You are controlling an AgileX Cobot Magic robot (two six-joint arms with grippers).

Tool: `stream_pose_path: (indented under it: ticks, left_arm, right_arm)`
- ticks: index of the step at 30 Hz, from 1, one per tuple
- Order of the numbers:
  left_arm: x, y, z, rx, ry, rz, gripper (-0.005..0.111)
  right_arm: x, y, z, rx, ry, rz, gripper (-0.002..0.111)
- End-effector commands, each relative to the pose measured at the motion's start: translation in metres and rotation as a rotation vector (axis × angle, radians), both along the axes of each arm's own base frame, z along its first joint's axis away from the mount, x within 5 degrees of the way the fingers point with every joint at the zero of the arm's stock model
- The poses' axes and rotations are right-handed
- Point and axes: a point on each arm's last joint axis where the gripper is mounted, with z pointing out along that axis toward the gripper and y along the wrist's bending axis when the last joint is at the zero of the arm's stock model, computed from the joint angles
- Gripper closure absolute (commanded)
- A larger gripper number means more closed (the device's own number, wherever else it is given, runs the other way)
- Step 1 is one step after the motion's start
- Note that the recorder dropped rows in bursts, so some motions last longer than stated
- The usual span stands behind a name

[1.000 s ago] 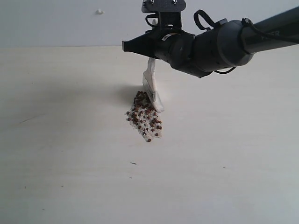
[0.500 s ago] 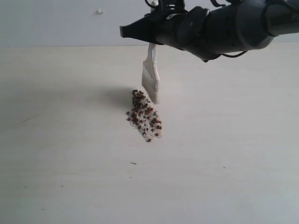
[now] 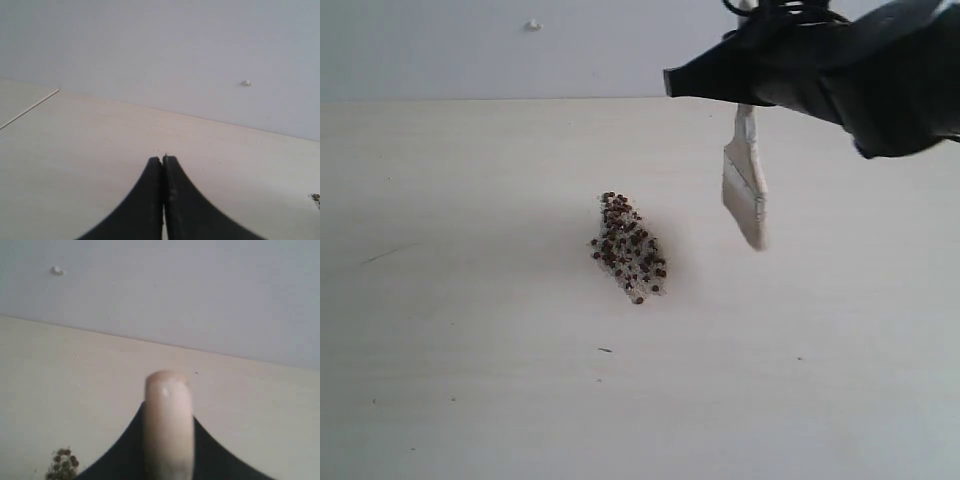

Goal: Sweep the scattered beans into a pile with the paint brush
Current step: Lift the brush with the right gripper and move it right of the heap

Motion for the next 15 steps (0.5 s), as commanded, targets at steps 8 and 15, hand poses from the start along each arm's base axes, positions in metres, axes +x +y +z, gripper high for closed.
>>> stream_pose_path:
  ticks: [8,15]
  left_arm:
    - [0.0,0.0,-0.001,-0.004,-0.006,0.002,0.107]
    - [0.0,0.0,-0.001,-0.004,-0.006,0.002,0.107]
  right_arm:
    - [-0.08,-0.038,0.038,0.162,-0.021,0.104,0.108]
    - [-0.09,-0.037,0.038,0.191,0.011,0.171,0.108]
